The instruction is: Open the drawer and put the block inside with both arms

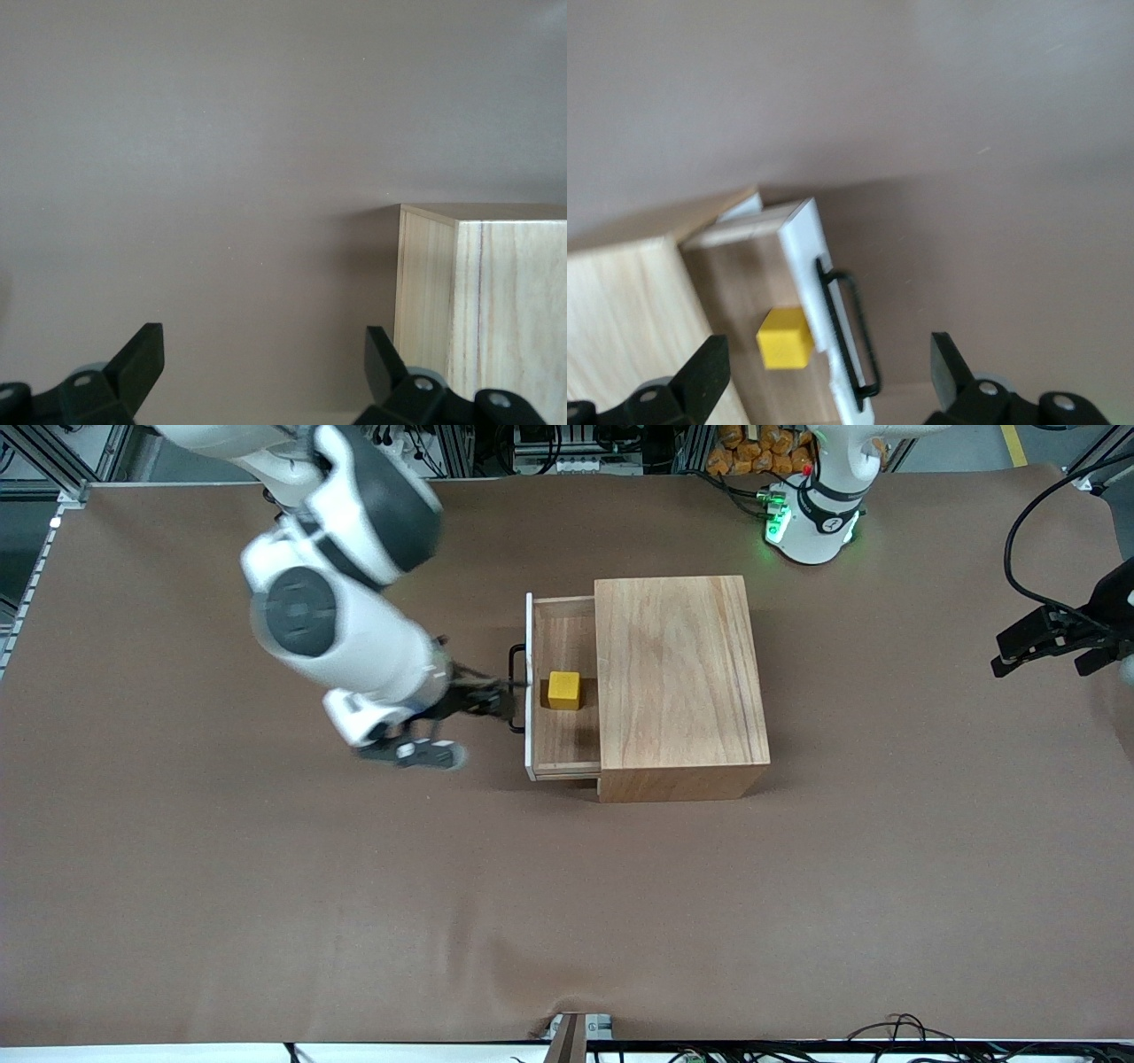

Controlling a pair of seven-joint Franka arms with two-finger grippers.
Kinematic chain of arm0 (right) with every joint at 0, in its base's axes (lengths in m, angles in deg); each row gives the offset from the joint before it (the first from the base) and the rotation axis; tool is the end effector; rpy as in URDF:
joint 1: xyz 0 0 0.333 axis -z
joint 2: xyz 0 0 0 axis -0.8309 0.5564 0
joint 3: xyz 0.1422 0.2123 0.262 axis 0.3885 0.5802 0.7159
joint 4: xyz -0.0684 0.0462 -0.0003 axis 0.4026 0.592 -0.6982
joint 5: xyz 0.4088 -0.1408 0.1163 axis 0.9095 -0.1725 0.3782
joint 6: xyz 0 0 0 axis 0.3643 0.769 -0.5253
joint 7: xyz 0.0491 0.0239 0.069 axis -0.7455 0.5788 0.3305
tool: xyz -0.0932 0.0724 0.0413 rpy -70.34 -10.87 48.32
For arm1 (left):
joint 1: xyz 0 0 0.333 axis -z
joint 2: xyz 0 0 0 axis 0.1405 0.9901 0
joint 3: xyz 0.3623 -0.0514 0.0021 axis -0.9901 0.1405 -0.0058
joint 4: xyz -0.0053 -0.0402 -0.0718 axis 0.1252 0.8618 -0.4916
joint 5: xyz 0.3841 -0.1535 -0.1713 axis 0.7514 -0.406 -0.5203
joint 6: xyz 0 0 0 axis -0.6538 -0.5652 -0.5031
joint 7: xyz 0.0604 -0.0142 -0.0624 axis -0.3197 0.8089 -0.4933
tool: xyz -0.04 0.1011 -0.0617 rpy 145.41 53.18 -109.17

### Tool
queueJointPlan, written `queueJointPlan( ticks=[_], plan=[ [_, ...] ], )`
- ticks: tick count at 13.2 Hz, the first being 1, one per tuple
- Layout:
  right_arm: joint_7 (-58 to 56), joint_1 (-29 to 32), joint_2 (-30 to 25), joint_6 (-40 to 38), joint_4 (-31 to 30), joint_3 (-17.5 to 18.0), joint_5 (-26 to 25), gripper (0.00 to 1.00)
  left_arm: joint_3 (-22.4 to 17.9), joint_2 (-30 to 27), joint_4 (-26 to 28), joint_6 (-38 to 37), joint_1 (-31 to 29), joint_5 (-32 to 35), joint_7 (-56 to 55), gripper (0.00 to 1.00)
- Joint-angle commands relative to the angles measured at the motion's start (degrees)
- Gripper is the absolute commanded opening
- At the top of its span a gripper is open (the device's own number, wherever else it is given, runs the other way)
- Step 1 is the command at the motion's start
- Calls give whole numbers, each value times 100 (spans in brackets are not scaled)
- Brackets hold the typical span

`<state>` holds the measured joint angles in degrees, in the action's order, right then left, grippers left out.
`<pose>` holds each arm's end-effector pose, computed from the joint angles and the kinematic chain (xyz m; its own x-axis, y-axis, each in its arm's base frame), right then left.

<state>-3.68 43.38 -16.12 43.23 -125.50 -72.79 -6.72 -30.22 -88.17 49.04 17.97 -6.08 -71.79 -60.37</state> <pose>0.6866 0.3475 0.5445 0.9570 -0.2105 -0.1995 -0.2472 -0.9518 -0.1815 0.6208 -0.0145 0.6759 0.9992 0.0137 0.0379 0.0133 -0.9999 0.0106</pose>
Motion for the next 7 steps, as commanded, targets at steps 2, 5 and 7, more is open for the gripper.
queueJointPlan(
  ticks=[2, 5, 7],
  plan=[
    [42, 858, -345, -396, 189, 172, -395, 100, 95, -193, 152, -85, -85, 117, 122, 100],
    [-89, 1333, -705, -686, 197, 180, -1153, 100, 104, -193, 152, -163, -77, 117, 122, 100],
    [-230, 1527, -925, -861, 197, 163, -1171, 100, 104, -202, 152, -173, -77, 126, 122, 100]
  ],
)
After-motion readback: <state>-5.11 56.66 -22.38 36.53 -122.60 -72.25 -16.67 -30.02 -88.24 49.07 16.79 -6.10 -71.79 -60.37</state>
